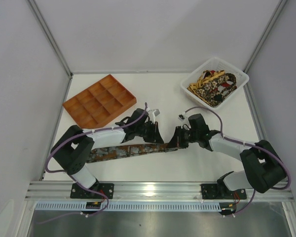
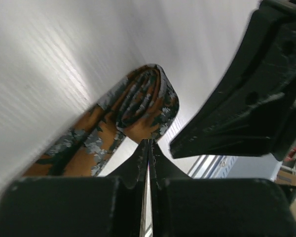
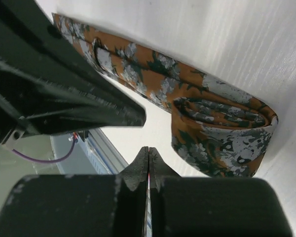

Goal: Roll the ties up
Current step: Roll the tie

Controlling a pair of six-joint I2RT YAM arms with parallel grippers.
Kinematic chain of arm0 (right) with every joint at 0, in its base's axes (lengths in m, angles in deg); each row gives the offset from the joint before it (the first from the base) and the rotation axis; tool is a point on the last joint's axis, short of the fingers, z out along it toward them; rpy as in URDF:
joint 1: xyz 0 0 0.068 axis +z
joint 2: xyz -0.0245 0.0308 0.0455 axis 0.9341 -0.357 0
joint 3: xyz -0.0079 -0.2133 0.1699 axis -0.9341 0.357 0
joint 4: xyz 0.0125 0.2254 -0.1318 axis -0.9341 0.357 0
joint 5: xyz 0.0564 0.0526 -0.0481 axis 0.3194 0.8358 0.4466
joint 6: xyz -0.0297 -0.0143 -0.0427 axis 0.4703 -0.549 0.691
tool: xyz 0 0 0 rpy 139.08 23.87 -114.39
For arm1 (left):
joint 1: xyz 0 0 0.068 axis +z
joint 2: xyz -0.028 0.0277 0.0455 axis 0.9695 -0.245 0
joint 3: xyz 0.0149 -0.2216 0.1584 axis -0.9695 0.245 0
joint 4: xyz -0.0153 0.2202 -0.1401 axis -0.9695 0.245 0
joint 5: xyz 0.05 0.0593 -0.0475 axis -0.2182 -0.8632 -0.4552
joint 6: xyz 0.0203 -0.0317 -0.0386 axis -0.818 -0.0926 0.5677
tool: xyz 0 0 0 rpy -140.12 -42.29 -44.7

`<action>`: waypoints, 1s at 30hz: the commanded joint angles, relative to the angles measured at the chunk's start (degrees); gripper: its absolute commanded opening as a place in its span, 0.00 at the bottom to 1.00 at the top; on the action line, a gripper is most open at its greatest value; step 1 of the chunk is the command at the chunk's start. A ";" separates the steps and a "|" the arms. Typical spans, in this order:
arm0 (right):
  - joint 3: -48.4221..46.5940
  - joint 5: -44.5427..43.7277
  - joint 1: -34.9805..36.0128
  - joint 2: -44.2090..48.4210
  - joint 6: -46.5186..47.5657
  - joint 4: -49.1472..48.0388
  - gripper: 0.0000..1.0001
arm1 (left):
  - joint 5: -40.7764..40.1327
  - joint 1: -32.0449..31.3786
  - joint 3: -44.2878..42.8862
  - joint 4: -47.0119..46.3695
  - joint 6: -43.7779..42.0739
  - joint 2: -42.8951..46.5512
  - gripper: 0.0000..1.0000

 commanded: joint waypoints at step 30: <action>-6.33 -2.45 -4.83 3.93 2.45 6.08 0.29 | 0.40 -2.71 -2.84 -1.75 1.45 -2.53 0.05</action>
